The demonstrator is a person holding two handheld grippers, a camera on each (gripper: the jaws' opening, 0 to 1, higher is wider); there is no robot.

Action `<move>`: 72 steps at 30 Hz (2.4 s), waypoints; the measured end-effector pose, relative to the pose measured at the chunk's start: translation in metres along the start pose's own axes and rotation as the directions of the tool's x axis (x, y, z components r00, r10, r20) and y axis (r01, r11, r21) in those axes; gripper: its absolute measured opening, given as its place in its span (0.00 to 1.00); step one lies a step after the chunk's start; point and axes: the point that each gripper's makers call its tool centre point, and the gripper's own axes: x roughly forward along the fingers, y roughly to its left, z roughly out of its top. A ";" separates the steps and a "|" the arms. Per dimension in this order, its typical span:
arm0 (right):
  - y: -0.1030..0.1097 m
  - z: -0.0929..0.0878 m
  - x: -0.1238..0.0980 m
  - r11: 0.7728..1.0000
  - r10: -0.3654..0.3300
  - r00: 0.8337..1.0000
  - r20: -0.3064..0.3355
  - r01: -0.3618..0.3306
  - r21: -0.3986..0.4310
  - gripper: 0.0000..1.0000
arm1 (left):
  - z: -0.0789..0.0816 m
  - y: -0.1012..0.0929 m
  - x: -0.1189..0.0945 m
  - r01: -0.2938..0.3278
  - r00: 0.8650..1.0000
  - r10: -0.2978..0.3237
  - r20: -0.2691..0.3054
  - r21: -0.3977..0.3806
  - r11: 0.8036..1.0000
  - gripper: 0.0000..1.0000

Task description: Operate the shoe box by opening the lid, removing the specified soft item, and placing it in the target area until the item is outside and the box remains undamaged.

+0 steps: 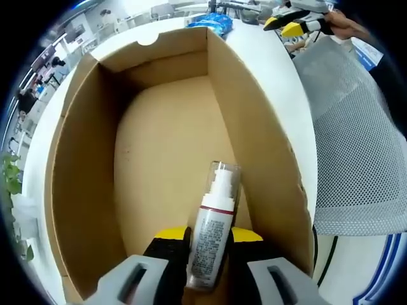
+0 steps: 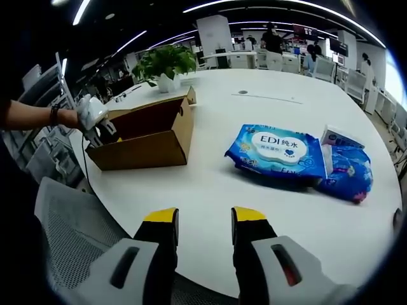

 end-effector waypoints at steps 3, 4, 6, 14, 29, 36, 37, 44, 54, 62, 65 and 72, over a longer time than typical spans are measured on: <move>0.000 -0.001 0.000 1.000 0.001 1.000 0.002 -0.001 0.004 0.30 | 0.001 0.003 0.000 -0.004 1.000 0.004 0.005 -0.023 1.000 0.22; 0.000 -0.002 0.000 1.000 0.001 1.000 0.001 -0.001 0.005 0.30 | 0.001 0.003 0.000 -0.003 1.000 0.003 0.007 -0.043 0.999 0.21; 0.001 -0.003 -0.001 1.000 0.002 1.000 0.000 -0.002 0.005 0.30 | 0.002 0.003 0.000 0.010 1.000 -0.009 0.006 -0.089 0.996 0.21; 0.001 -0.005 -0.005 1.000 0.004 1.000 0.006 -0.004 0.013 0.29 | 0.009 0.007 -0.005 0.019 0.999 -0.011 0.044 -0.184 0.983 0.20; 0.005 -0.006 -0.005 1.000 0.020 1.000 0.011 -0.021 0.022 0.29 | 0.030 0.001 -0.029 0.036 0.987 0.009 0.161 -0.272 0.962 0.20; 0.006 -0.002 -0.004 0.999 0.031 0.999 0.014 -0.031 0.012 0.29 | 0.056 -0.001 -0.051 0.051 0.967 0.023 0.253 -0.280 0.959 0.20; 0.006 -0.001 -0.005 0.999 0.032 0.999 0.015 -0.032 0.012 0.29 | 0.059 -0.002 -0.053 0.052 0.965 0.023 0.262 -0.276 0.960 0.20; 0.009 0.003 -0.006 0.999 0.049 0.999 0.021 -0.049 -0.001 0.29 | 0.076 -0.004 -0.064 0.040 0.956 0.029 0.290 -0.229 0.973 0.20; 0.034 0.016 -0.006 0.988 0.148 0.988 0.050 -0.146 -0.049 0.29 | 0.123 -0.027 -0.093 0.083 0.906 -0.020 0.423 -0.131 0.988 0.20; 0.063 0.037 -0.009 0.961 0.254 0.964 0.074 -0.242 -0.136 0.31 | 0.158 -0.062 -0.104 0.095 0.886 -0.100 0.453 0.033 0.995 0.20; 0.075 0.048 -0.012 0.943 0.299 0.950 0.086 -0.281 -0.175 0.31 | 0.168 -0.073 -0.106 0.104 0.881 -0.131 0.456 0.084 0.991 0.20; 0.102 0.062 -0.022 0.890 0.404 0.912 0.076 -0.372 -0.265 0.32 | 0.186 -0.097 -0.109 0.128 0.867 -0.202 0.456 0.189 0.974 0.20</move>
